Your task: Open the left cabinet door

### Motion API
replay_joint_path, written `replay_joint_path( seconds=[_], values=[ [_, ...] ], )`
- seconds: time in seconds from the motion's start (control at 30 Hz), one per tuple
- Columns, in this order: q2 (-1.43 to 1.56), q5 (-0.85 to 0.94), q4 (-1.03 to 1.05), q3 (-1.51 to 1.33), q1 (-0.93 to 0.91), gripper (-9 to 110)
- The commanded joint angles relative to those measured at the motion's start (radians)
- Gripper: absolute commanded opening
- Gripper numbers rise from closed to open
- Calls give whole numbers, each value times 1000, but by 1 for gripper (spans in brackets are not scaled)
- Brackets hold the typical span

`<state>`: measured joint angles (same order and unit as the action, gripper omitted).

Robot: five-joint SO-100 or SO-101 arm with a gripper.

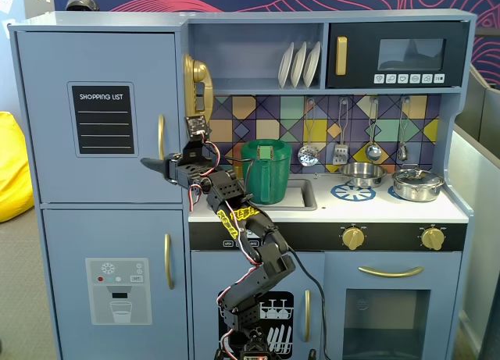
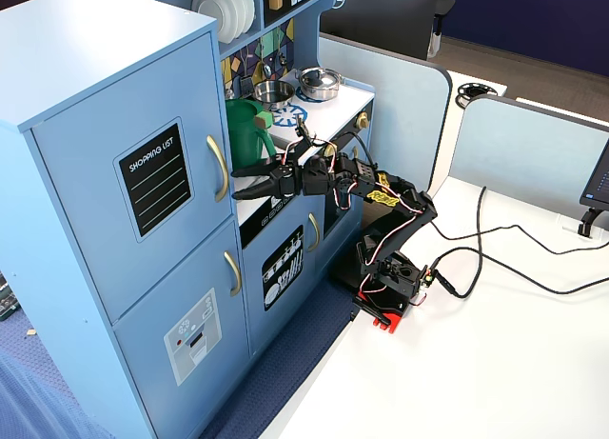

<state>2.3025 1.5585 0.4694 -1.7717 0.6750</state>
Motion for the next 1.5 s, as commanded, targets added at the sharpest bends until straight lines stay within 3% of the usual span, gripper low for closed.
replay_joint_path(
  seconds=[0.0,0.3,0.6,0.87,1.2,1.47],
  values=[
    [-25,20,-77,31,-20,28],
    [-123,48,-189,14,-23,27],
    [-106,327,-155,5,236,23],
    [3,399,-97,-37,318,20],
    [311,360,55,-190,163,20],
    [492,264,224,-222,-61,20]
  ],
)
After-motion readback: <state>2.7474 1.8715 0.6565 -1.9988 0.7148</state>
